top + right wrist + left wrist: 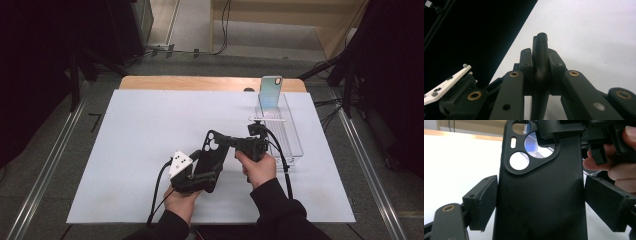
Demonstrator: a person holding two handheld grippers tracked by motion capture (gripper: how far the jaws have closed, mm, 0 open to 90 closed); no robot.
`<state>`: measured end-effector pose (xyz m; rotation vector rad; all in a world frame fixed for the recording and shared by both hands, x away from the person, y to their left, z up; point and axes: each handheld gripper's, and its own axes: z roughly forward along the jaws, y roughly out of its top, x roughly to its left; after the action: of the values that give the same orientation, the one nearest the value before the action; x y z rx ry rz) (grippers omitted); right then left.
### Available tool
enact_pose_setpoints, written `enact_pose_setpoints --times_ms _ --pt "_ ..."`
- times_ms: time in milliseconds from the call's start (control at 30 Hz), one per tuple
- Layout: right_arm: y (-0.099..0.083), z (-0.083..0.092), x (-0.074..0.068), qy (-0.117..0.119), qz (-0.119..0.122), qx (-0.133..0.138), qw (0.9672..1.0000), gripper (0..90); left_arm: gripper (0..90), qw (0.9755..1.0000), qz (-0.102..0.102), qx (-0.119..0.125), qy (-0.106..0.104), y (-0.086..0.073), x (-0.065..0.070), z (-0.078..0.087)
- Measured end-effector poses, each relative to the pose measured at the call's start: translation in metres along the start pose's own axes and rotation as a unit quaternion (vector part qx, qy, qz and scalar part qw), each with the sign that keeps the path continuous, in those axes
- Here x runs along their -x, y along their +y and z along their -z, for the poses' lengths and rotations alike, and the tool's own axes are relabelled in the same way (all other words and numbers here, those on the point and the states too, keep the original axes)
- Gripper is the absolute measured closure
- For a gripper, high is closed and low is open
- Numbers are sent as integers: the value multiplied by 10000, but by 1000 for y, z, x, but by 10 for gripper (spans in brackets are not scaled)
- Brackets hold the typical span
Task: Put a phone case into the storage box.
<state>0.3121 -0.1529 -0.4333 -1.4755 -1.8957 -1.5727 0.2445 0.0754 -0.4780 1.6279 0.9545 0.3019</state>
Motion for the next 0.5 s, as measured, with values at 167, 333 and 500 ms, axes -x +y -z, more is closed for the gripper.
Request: enact_pose_setpoints --times_ms 167,333,500 --pt "1 2 -4 21 32 -34 10000 767 144 10000 -7 9 -48 1 1 0" --pt "4 4 -7 123 80 -139 9998 780 226 9995 187 11 -269 2 -3 2" --pt "6 7 -12 44 197 -192 9996 785 188 9995 7 23 -305 10 -3 4"
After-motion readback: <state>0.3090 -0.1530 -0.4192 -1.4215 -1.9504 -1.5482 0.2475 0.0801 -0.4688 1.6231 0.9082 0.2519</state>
